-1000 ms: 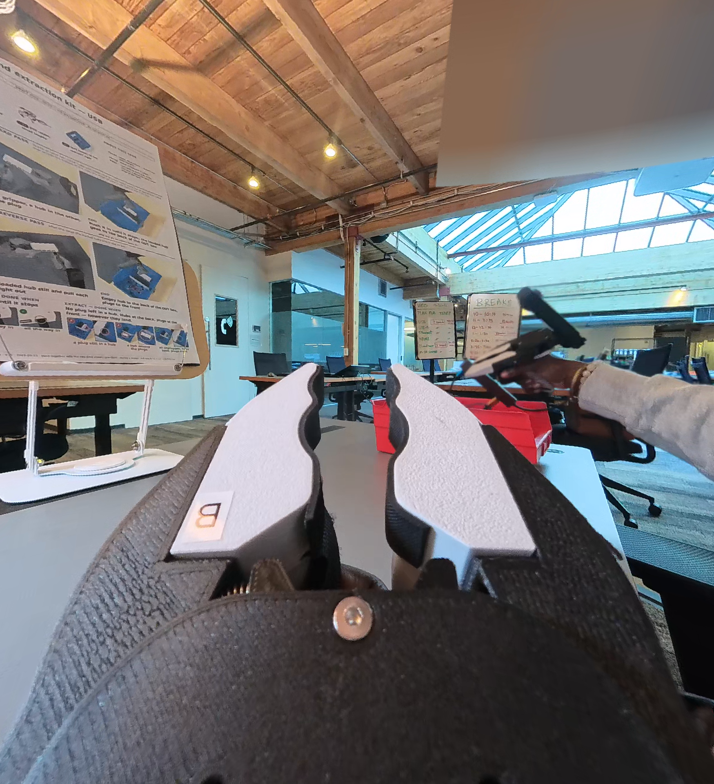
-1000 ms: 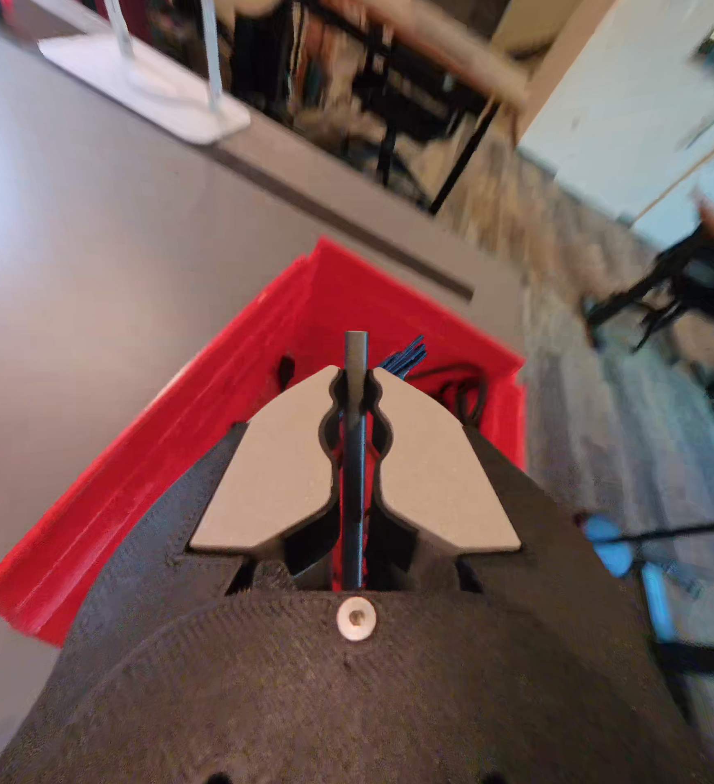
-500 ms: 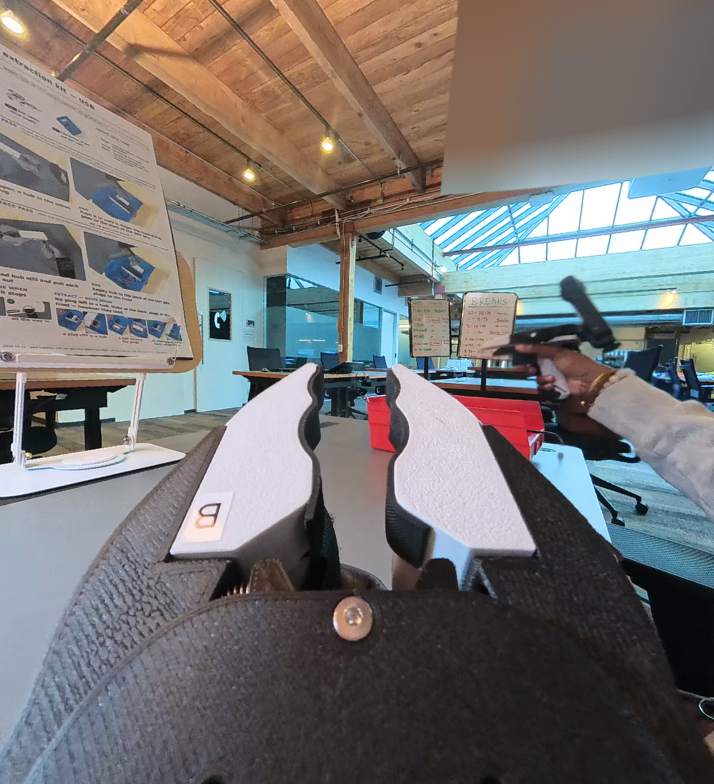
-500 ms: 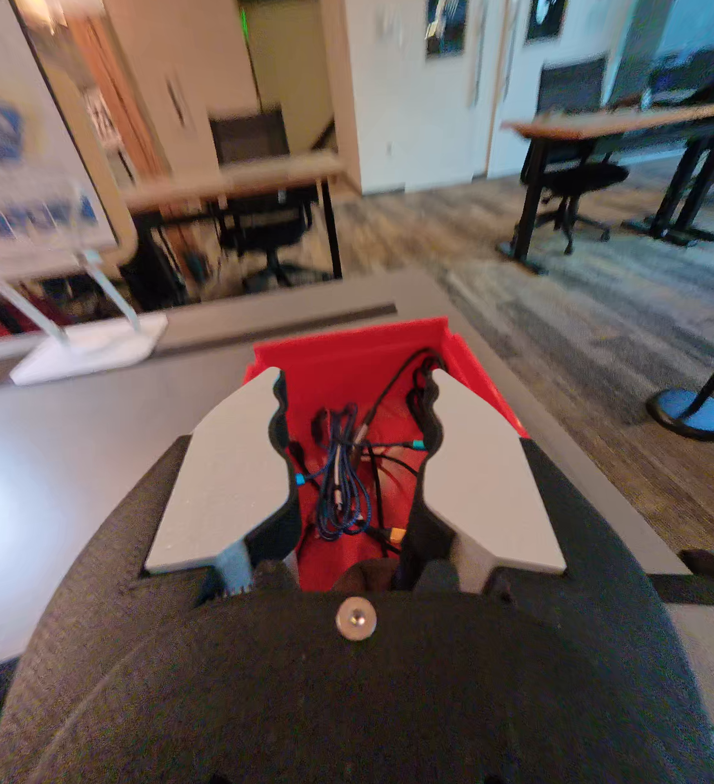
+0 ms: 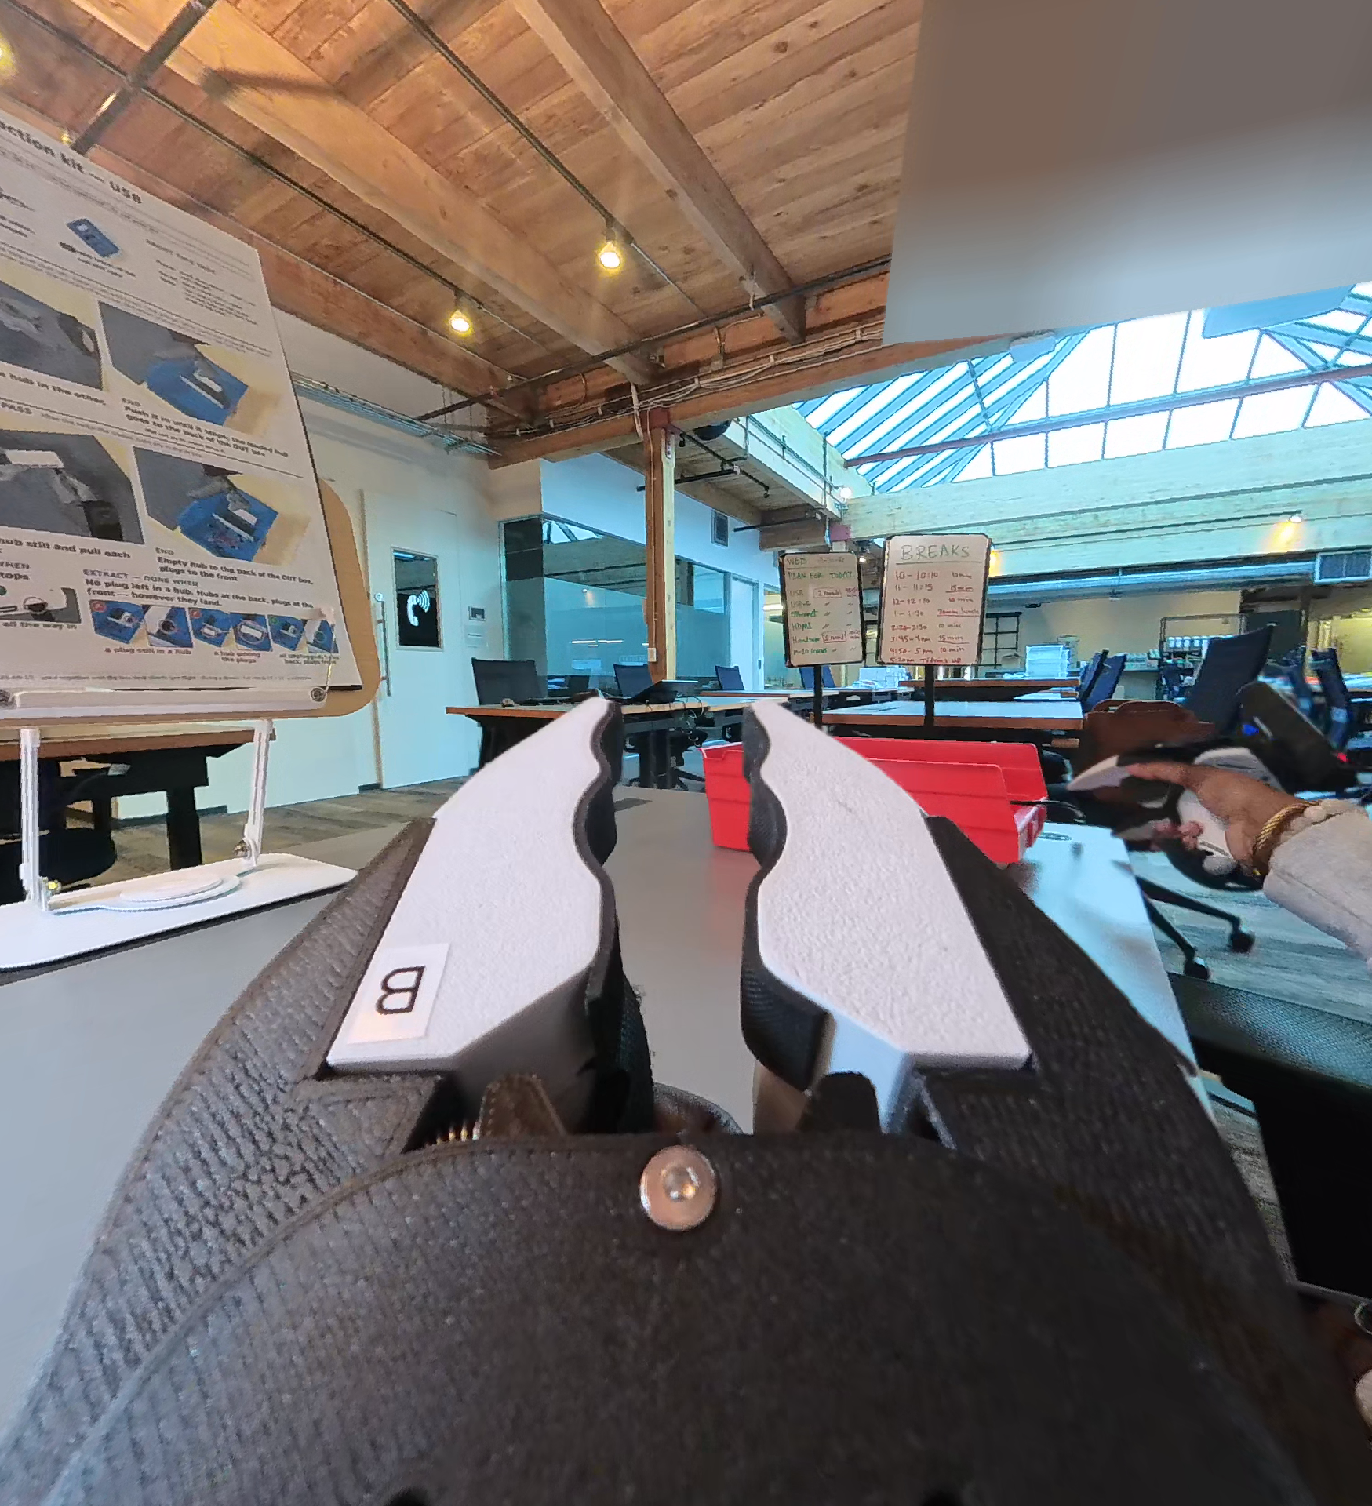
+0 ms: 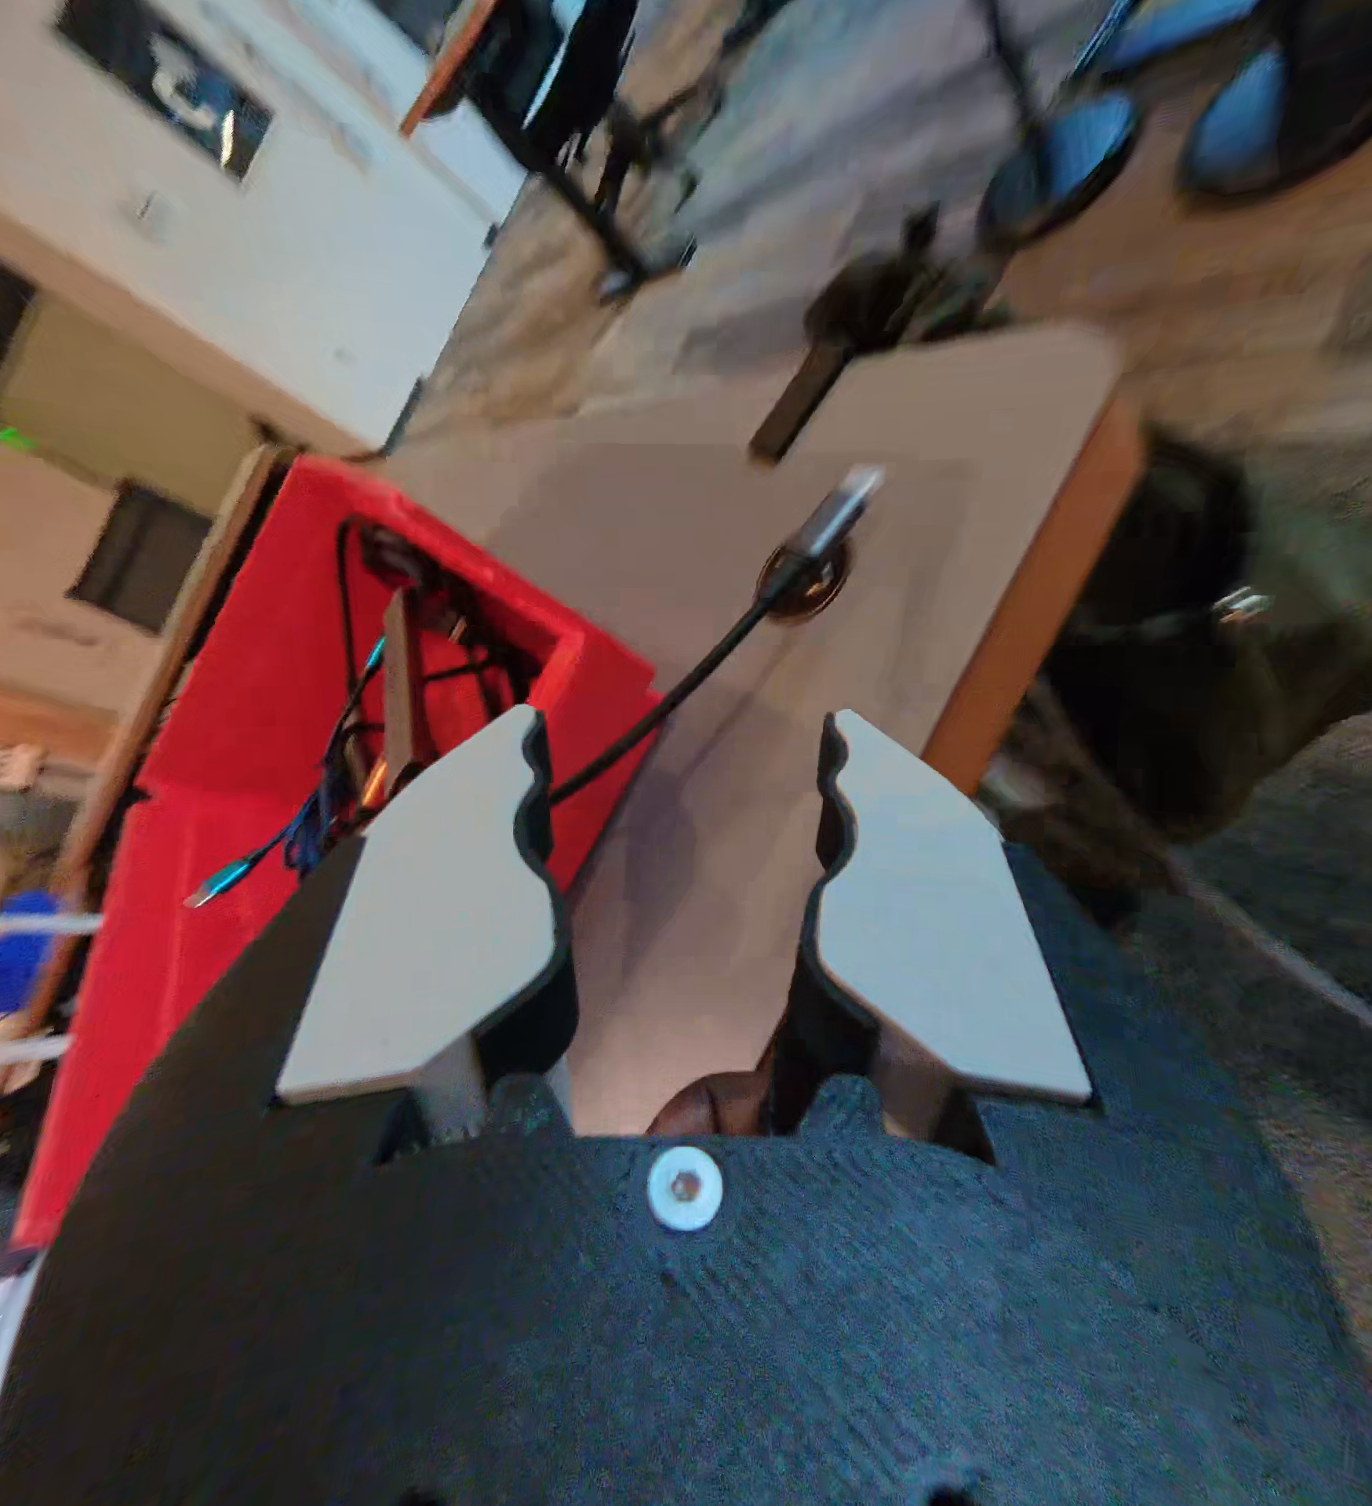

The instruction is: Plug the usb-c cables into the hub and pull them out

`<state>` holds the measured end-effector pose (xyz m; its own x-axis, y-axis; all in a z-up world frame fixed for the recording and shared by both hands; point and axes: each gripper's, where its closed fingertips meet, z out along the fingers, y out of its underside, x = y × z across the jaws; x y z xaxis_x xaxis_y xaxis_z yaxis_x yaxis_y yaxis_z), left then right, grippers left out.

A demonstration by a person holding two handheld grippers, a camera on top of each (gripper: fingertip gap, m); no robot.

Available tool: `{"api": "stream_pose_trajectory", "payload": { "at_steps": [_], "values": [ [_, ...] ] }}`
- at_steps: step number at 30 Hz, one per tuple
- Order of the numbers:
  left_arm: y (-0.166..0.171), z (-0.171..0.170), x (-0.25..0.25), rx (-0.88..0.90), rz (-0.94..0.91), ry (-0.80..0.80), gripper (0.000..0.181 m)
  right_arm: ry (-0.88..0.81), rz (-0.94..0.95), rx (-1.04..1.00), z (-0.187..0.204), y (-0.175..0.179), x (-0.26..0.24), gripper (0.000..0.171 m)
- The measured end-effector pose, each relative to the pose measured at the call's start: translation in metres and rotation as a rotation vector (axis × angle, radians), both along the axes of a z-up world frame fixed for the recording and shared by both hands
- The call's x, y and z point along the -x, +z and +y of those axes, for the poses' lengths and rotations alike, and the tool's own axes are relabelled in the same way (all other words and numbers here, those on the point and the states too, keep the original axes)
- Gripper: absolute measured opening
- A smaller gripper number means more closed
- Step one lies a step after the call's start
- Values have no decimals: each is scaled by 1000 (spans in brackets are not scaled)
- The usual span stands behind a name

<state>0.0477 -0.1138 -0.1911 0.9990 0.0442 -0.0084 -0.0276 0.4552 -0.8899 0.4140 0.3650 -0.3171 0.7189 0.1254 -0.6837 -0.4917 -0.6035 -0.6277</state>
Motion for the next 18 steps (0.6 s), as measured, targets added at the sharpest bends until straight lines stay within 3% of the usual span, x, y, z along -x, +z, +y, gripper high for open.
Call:
{"api": "stream_pose_trajectory", "payload": {
  "at_steps": [2, 4, 6, 10, 14, 18],
  "values": [
    [0, 0, 1, 1, 2, 6, 29, 52, 75, 23, -1, -6, 13, 53],
    [-1, 1, 1, 4, -2, 3, 29, 51, 112, -56, -1, 4, 15, 10],
    [-1, 1, 2, 4, -7, 1, 29, 30, 15, -223, -1, 25, 11, 7],
    [-1, 1, 3, 2, -15, 0, 29, 115, -396, -571, -14, 67, 39, 4],
    [-1, 1, 2, 1, -9, 1, 29, 321, -622, -492, -3, 44, 80, 3],
    [-1, 1, 2, 0, -9, 0, 29, 475, -1067, -364, 22, 5, 86, 4]
  ]
}}
